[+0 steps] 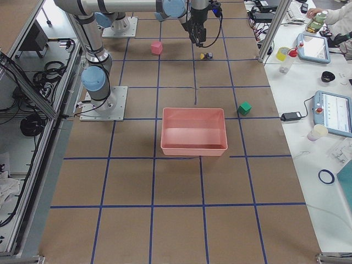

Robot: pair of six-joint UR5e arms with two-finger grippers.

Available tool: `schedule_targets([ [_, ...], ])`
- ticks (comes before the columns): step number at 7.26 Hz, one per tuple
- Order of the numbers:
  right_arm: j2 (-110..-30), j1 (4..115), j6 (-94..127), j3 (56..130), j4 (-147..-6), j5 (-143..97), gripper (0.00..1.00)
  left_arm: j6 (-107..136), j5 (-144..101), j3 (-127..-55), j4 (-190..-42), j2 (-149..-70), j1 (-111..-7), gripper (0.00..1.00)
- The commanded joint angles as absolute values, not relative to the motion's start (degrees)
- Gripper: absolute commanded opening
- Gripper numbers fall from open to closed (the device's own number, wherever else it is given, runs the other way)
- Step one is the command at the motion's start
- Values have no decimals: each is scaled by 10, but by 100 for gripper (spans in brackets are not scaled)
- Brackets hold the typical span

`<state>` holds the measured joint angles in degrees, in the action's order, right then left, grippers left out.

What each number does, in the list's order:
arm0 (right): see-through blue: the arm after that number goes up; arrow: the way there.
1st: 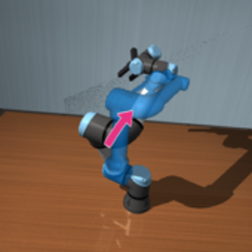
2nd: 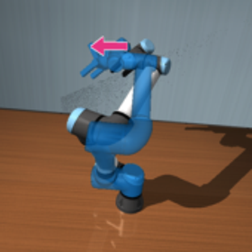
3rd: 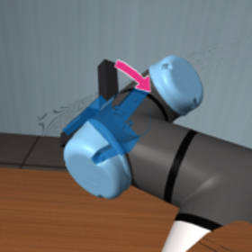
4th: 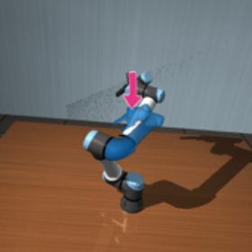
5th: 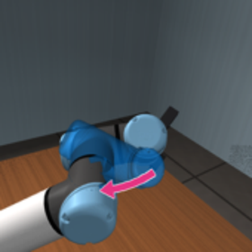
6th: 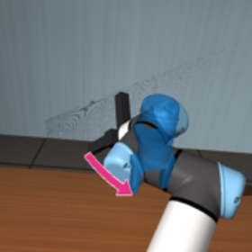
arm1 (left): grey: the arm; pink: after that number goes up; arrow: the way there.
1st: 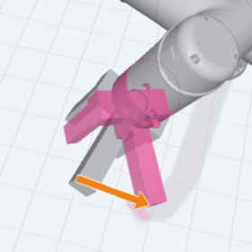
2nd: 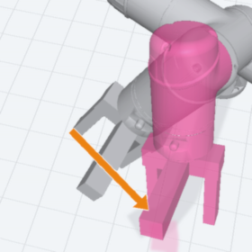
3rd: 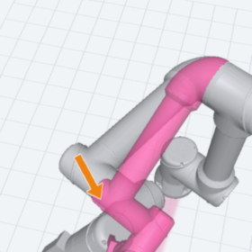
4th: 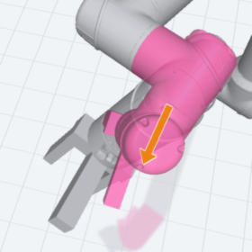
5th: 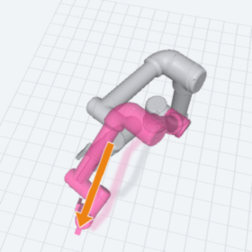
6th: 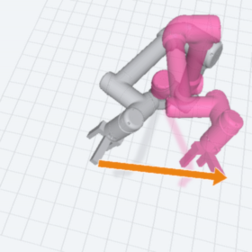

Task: Align button upright
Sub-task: 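Reach the left gripper to the lying button and grasp it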

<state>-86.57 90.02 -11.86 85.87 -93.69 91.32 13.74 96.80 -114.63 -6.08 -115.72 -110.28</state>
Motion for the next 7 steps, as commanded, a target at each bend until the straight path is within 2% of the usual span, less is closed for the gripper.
schedule_targets([
  [1, -866, 900, -119, 859, -937, 913, 100, 140, 996, -1145, 62, -1242, -1126, 91],
  [3, -867, 900, -119, 859, -937, 913, 100, 155, 1000, -1136, 171, -1280, -1128, 89],
  [7, -867, 900, -121, 859, -941, 913, 100, 191, 1011, -1129, 222, -1316, -1129, 88],
])
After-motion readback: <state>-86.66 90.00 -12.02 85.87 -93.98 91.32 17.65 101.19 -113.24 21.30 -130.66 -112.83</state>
